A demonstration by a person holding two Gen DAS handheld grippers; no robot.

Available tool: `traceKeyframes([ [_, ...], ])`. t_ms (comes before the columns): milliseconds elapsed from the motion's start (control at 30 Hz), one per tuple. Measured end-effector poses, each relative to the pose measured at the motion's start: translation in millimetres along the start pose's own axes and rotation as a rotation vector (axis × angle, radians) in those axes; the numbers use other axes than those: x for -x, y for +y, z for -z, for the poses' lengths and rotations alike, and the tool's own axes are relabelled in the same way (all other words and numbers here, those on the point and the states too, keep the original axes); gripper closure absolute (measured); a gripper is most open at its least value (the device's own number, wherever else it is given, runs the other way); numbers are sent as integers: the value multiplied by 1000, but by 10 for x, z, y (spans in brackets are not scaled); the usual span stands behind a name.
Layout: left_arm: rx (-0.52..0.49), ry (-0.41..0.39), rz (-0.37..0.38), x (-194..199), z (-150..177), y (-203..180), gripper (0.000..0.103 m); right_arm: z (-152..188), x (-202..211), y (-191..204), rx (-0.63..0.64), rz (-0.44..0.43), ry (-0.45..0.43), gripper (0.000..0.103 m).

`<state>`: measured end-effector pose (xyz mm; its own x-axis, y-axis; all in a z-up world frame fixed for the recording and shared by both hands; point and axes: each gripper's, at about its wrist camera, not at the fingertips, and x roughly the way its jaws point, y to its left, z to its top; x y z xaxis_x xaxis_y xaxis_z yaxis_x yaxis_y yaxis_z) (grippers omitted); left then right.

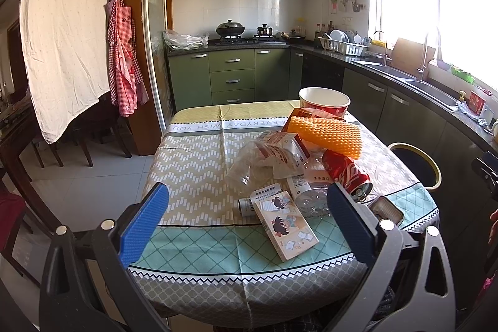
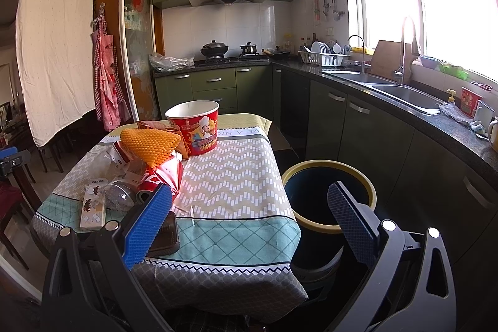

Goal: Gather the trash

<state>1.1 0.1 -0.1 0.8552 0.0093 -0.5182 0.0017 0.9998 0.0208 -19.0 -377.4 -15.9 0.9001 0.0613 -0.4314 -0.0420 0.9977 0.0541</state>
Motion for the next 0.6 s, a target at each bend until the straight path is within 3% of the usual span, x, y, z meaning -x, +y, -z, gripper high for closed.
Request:
traceKeyframes([
  [600,-7,2,1,-11,35,-19,6,-4,-3,-2,-2,-1,2,4],
])
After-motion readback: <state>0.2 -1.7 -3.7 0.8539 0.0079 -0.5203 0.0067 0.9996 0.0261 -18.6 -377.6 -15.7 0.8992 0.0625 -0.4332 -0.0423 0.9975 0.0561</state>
